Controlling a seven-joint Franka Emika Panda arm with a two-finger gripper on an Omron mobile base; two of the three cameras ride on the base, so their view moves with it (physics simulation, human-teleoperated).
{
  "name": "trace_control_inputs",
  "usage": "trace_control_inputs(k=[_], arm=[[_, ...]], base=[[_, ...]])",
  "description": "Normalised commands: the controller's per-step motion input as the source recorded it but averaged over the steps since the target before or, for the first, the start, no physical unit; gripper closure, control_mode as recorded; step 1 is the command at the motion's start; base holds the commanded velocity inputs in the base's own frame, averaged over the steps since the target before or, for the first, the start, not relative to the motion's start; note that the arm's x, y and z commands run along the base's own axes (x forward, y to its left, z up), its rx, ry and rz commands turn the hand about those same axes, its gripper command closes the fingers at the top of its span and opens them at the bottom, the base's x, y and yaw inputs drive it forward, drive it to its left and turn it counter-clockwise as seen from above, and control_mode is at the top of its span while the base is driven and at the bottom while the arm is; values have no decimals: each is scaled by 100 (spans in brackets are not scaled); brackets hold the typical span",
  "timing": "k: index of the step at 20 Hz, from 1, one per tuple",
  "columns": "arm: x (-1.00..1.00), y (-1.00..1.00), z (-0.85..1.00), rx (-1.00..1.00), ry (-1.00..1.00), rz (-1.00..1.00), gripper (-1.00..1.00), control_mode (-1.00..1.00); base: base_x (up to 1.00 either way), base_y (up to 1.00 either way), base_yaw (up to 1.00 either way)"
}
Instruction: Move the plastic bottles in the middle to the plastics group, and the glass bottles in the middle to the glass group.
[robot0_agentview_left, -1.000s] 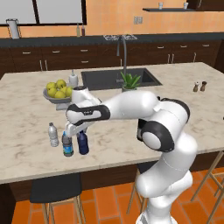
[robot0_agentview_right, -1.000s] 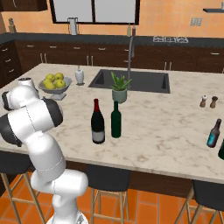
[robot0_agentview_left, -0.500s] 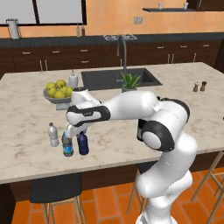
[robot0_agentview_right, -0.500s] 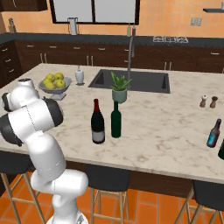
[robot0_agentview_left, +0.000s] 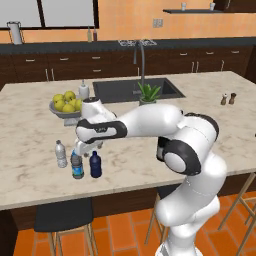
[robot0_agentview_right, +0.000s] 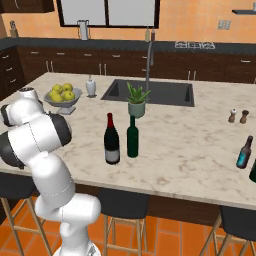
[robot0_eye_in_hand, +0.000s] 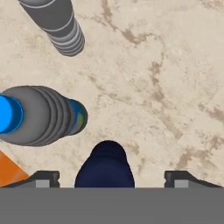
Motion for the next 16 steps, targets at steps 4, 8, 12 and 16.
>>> trace_control_inputs(k=[4,8,12,16], arm=[[-37,-54,56,1,0,-9,-100,-100],[-47,-88,48,4,0,-17,-100,-100],[-53,-93,47,5,0,-21,-100,-100],[-41,-84,39,3,0,-22,-100,-100]], base=[[0,0,0],[0,0,0],[0,0,0],[0,0,0]])
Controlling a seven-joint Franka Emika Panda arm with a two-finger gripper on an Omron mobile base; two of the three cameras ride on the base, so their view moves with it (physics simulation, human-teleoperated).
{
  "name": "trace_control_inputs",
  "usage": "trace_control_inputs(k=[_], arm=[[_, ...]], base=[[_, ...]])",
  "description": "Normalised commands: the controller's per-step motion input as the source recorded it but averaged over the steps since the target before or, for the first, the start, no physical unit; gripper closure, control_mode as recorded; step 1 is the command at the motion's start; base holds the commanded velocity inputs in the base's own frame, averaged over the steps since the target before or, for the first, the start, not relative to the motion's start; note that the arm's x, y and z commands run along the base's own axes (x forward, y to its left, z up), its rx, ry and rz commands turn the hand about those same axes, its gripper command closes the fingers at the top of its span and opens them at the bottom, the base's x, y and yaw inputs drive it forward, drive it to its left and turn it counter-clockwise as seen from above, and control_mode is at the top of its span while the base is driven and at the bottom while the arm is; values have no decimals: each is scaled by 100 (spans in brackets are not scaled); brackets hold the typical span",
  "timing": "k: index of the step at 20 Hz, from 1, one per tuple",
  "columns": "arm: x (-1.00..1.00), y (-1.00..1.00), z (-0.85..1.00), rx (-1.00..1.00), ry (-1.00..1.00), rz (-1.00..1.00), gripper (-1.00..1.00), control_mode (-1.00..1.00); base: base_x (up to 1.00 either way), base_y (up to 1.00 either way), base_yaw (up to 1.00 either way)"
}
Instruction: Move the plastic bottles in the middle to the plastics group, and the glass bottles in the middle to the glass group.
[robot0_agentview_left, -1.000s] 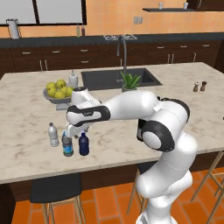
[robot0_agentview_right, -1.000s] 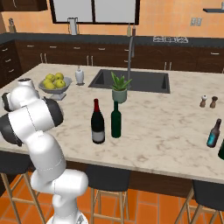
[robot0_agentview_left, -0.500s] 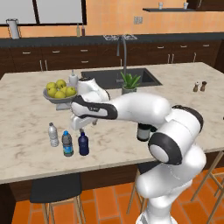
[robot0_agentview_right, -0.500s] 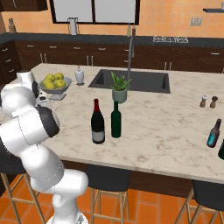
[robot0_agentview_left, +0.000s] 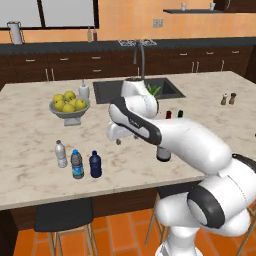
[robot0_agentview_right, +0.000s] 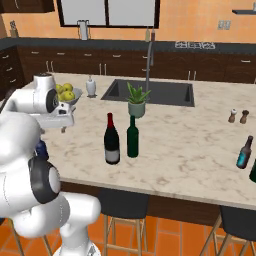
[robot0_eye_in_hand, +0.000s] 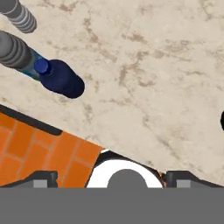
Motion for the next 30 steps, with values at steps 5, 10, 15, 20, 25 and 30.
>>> trace_control_inputs(k=[5,10,15,20,25,30], arm=[[-18,-72,34,1,-1,-21,-100,-100],[-4,-70,31,7,-1,-16,-100,-100],[6,-81,10,5,-9,-6,-100,-100],[10,-65,0,0,-12,-1,-100,-100],[24,-35,0,-7,-8,-6,-100,-100],[30,-25,0,-5,-10,-7,-100,-100]], base=[[0,0,0],[0,0,0],[0,0,0],[0,0,0],[0,0,0],[0,0,0]])
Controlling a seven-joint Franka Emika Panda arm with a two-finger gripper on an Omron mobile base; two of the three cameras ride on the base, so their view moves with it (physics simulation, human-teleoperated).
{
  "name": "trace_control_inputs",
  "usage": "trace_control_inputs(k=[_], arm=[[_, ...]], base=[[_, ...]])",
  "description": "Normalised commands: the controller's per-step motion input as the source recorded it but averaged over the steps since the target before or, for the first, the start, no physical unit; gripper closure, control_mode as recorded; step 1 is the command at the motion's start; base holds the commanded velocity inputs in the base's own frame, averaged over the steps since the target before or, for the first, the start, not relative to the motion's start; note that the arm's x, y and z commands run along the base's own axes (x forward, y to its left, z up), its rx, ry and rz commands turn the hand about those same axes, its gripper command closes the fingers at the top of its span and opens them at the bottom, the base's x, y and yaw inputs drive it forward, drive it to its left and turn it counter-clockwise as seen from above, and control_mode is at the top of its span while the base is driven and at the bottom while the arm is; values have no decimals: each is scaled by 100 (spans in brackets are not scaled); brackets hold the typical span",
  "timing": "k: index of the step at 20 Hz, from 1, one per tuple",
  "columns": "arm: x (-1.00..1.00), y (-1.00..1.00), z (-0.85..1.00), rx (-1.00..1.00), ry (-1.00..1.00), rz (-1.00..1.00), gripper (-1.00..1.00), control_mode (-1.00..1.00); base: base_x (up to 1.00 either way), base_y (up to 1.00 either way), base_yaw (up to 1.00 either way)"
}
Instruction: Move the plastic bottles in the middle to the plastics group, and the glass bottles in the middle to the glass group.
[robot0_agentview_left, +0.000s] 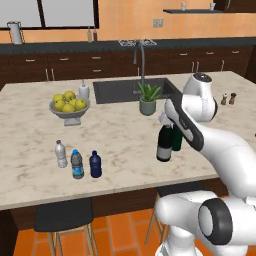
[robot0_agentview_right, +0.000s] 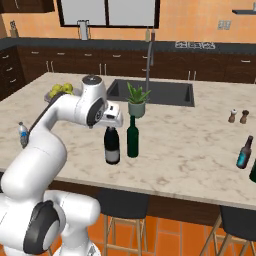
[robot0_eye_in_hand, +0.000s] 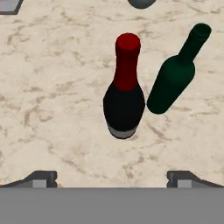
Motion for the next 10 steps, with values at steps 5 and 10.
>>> trace_control_inputs(k=[5,10], arm=[[56,-4,0,-1,-7,-4,-100,-100],[48,-4,0,0,0,-6,-100,-100]], base=[[0,0,0],[0,0,0]])
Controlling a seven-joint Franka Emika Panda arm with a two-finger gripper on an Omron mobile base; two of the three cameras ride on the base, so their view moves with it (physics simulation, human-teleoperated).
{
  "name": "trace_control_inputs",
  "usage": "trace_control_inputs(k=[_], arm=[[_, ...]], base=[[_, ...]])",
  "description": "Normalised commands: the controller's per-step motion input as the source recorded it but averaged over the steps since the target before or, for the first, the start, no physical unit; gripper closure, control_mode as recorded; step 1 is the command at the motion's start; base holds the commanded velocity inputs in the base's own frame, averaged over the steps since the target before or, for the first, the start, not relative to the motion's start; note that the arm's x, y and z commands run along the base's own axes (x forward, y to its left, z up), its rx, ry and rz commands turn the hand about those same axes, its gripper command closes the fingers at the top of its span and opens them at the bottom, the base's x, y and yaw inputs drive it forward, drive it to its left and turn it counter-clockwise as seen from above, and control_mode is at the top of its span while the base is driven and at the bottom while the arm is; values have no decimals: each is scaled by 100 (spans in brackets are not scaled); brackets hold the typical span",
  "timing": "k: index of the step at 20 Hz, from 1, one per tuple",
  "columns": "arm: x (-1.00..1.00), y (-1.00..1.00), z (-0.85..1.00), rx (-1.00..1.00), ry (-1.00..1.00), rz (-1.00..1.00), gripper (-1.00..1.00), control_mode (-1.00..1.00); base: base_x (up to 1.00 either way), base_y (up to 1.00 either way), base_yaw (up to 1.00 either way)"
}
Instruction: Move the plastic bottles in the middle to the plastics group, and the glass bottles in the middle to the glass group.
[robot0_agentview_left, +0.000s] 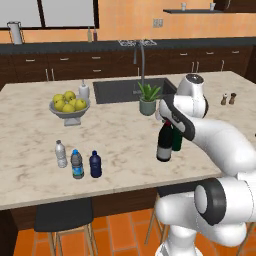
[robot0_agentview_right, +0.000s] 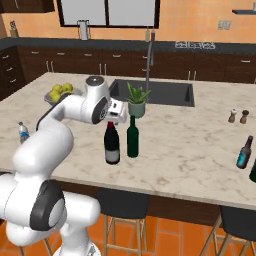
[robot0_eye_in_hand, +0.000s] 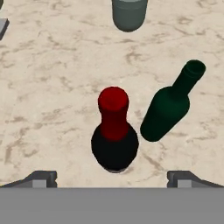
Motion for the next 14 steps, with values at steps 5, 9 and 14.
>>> trace_control_inputs(k=[5,9,14], arm=[[37,-3,0,-1,0,-3,-100,-100],[24,0,-3,0,0,0,-100,-100],[21,0,-12,0,0,0,-100,-100]], base=[[0,0,0],[0,0,0],[0,0,0]])
